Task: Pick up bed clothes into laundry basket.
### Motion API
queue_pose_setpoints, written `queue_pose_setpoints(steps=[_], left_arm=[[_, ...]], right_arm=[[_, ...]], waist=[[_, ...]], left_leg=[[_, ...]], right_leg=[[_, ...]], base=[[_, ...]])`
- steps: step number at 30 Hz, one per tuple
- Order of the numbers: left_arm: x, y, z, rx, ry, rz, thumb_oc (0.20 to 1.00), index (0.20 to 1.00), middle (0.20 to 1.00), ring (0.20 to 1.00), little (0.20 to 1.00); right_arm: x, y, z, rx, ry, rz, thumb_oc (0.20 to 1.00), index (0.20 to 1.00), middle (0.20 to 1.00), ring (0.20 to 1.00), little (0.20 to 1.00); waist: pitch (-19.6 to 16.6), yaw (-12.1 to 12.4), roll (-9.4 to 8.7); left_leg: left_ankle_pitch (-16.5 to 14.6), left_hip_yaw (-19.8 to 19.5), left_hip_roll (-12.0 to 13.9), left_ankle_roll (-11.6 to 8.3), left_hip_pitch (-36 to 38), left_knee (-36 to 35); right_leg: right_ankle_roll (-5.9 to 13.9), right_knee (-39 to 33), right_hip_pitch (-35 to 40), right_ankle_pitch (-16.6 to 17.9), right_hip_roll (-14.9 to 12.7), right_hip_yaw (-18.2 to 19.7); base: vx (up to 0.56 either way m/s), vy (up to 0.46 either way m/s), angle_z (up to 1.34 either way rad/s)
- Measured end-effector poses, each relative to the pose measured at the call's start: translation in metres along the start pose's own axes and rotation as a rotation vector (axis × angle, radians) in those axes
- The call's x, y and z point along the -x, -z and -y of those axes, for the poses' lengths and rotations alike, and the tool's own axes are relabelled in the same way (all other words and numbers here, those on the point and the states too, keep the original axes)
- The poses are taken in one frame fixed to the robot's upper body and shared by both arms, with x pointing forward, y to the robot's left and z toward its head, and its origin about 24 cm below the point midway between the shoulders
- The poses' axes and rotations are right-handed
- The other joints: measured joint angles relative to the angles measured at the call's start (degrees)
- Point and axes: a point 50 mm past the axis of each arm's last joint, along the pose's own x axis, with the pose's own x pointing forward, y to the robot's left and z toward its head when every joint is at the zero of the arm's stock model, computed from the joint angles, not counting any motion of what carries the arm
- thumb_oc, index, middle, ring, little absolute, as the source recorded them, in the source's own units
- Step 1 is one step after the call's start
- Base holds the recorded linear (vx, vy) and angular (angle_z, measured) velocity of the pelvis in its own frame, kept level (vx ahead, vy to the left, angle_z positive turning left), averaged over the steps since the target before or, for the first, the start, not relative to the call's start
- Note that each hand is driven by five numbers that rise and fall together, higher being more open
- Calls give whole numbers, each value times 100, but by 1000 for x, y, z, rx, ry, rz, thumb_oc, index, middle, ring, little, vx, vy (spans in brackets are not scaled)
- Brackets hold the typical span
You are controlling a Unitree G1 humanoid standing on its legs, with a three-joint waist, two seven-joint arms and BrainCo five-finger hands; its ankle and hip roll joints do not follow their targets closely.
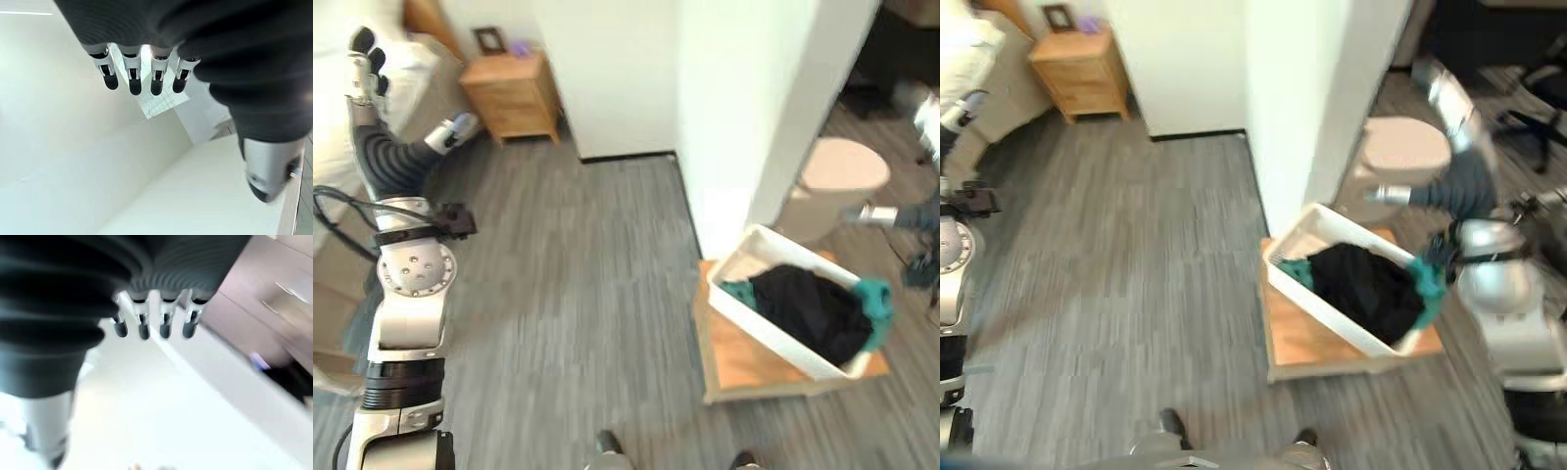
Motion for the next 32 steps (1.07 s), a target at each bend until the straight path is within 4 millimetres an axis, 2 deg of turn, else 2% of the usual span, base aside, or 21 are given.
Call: queue_pose_setpoints(steps=[1, 5, 6, 8, 10, 11, 12, 13, 16, 17, 18, 19, 20, 21, 22, 23, 24, 26, 27, 29, 32], left_arm=[[14, -4, -1, 42, 14, -9, 1000, 1000, 1000, 1000, 1000], [68, 29, -6, 75, -28, -235, 1000, 1000, 1000, 1000, 1000], [82, 38, -3, 117, -46, -304, 1000, 1000, 1000, 1000, 1000], [104, 48, -4, 161, -73, -407, 1000, 1000, 1000, 1000, 1000], [120, 55, 0, 206, -82, -479, 1000, 1000, 1000, 1000, 1000], [125, 59, 7, 229, -65, -504, 1000, 1000, 1000, 1000, 1000], [125, 59, 7, 229, -65, -504, 1000, 1000, 1000, 1000, 1000], [135, 71, 23, 263, 10, -576, 1000, 1000, 1000, 1000, 1000], [156, 76, 34, 301, 48, -657, 1000, 1000, 1000, 1000, 1000], [157, 77, 35, 302, 73, -664, 1000, 1000, 1000, 1000, 1000], [149, 78, 35, 296, 83, -643, 1000, 1000, 1000, 1000, 1000], [147, 89, 45, 318, 70, -673, 1000, 1000, 1000, 1000, 1000], [161, 95, 49, 327, 53, -743, 1000, 1000, 1000, 1000, 1000], [174, 95, 45, 313, 54, -783, 1000, 1000, 1000, 1000, 1000], [172, 96, 42, 302, 55, -779, 1000, 1000, 1000, 1000, 1000], [168, 94, 42, 307, 57, -759, 1000, 1000, 1000, 1000, 1000], [166, 93, 39, 303, 48, -744, 1000, 1000, 1000, 1000, 1000], [167, 92, 40, 303, 76, -744, 1000, 1000, 1000, 1000, 1000], [169, 91, 41, 309, 91, -750, 1000, 1000, 1000, 1000, 1000], [181, 89, 51, 339, 122, -781, 1000, 1000, 1000, 1000, 1000], [182, 86, 64, 380, 147, -782, 1000, 1000, 1000, 1000, 1000]], right_arm=[[11, 5, -9, -18, -29, -45, 1000, 1000, 1000, 1000, 1000], [22, 14, -43, -114, -75, -128, 1000, 1000, 1000, 1000, 1000], [23, 13, -49, -137, -71, -132, 1000, 1000, 1000, 1000, 1000], [19, 7, -63, -160, -109, -104, 1000, 1000, 1000, 1000, 1000], [11, 4, -75, -179, -139, -80, 1000, 1000, 1000, 1000, 1000], [8, 5, -75, -162, -131, -77, 1000, 1000, 1000, 1000, 1000], [8, 5, -75, -162, -131, -77, 1000, 1000, 1000, 1000, 1000], [7, 8, -74, -146, -111, -84, 1000, 1000, 1000, 1000, 1000], [0, 3, -73, -151, -75, -56, 1000, 1000, 1000, 1000, 1000], [1, 5, -74, -162, -63, -70, 1000, 1000, 1000, 1000, 1000], [1, 6, -74, -175, -49, -80, 1000, 1000, 1000, 1000, 1000], [1, 13, -71, -157, -39, -106, 1000, 1000, 1000, 1000, 1000], [3, 17, -76, -150, -66, -136, 1000, 1000, 1000, 1000, 1000], [2, 15, -79, -149, -86, -126, 1000, 1000, 1000, 1000, 1000], [1, 14, -82, -160, -88, -122, 1000, 1000, 1000, 1000, 1000], [0, 12, -87, -167, -107, -116, 1000, 1000, 1000, 1000, 1000], [-4, 10, -92, -177, -122, -104, 1000, 1000, 1000, 1000, 1000], [-9, 11, -103, -194, -161, -109, 1000, 1000, 1000, 1000, 1000], [-7, 14, -112, -216, -178, -132, 1000, 1000, 1000, 1000, 1000], [-4, 13, -121, -229, -218, -129, 1000, 1000, 1000, 1000, 1000], [-6, 11, -122, -226, -239, -119, 1000, 1000, 1000, 1000, 1000]], waist=[[-102, -77, 81], [-280, 139, -6], [-255, 134, -64], [-253, 313, -69], [-162, 488, -160], [-101, 501, -113], [-101, 501, -113], [11, 326, -65], [257, 327, 123], [308, 290, 78], [333, 130, -190], [533, -152, -275], [538, -63, -176], [501, 17, 67], [625, 61, 77], [585, 34, 18], [617, 33, -46], [667, 99, -123], [709, 139, -281], [691, 176, -156], [672, 165, -87]], left_leg=[[364, -376, -103, -14, -183, 86], [475, -1100, -677, 241, -451, 12], [488, -1065, -700, 407, -472, 96], [378, -1481, -806, 563, -376, -39], [362, -2156, -891, 647, -379, -100], [478, -2559, -863, 578, -491, -44], [478, -2559, -863, 578, -491, -44], [472, -3144, -874, 712, -624, -217], [517, -3658, -855, 772, -889, -197], [311, -3959, -967, 481, -1071, -375], [244, -3913, -1220, 481, -1110, -289], [178, -3750, -1375, 702, -1711, 1513], [-358, -3765, -1366, 580, -1431, 2131], [-801, -4261, -1193, 402, -840, 1588], [-735, -4430, -1238, 309, -650, 1072], [-659, -4599, -1239, 264, -555, 575], [-611, -4625, -1234, 270, -420, 218], [124, -4415, -1028, -16, -105, -167], [32, -4300, -1033, -162, 72, -67], [-30, -3841, -726, -160, 166, 166], [42, -2937, -628, -141, -18, 498]], right_leg=[[36, 4, 30, -29, -74, -145], [-51, 748, 213, 57, -531, -491], [8, 1261, 216, 71, -727, -489], [201, 2116, 150, 5, -956, -286], [427, 2362, -185, -376, -616, 721], [492, 2337, -467, -791, -91, 1599], [492, 2337, -467, -791, -91, 1599], [235, 1631, -719, -1198, 610, 2304], [-3, 644, -1064, -1165, 1073, 2703], [-35, 9, -1106, -1216, 1314, 3093], [-72, -289, -1134, -1131, 1237, 3420], [45, -163, -996, -847, 1268, 3789], [-64, 375, -1010, -962, 1262, 3757], [-62, 1259, -1283, -1248, 1391, 3635], [54, 1875, -1656, -1556, 1365, 3646], [-62, 1850, -2039, -1587, 1397, 3674], [-90, 1704, -2177, -1523, 1363, 3622], [-94, 1023, -2073, -1016, 1302, 3483], [-172, 1050, -1910, -583, 1145, 3361], [-318, 1010, -1626, -725, 1246, 3125], [-400, 950, -1576, -679, 1230, 3039]], base=[[64, 256, 184], [117, 312, 133], [76, 114, 148], [197, 246, 130], [430, 237, 148], [370, 69, 110], [198, -37, 220], [324, -51, 224], [334, -85, 214], [449, -90, 255], [434, -133, 316], [441, -178, 275], [356, -172, 218], [285, -177, 111], [356, -230, 93], [235, -197, 100], [261, -171, 106], [158, -94, 90], [123, -86, 56], [87, -72, 38], [147, -23, 10]])
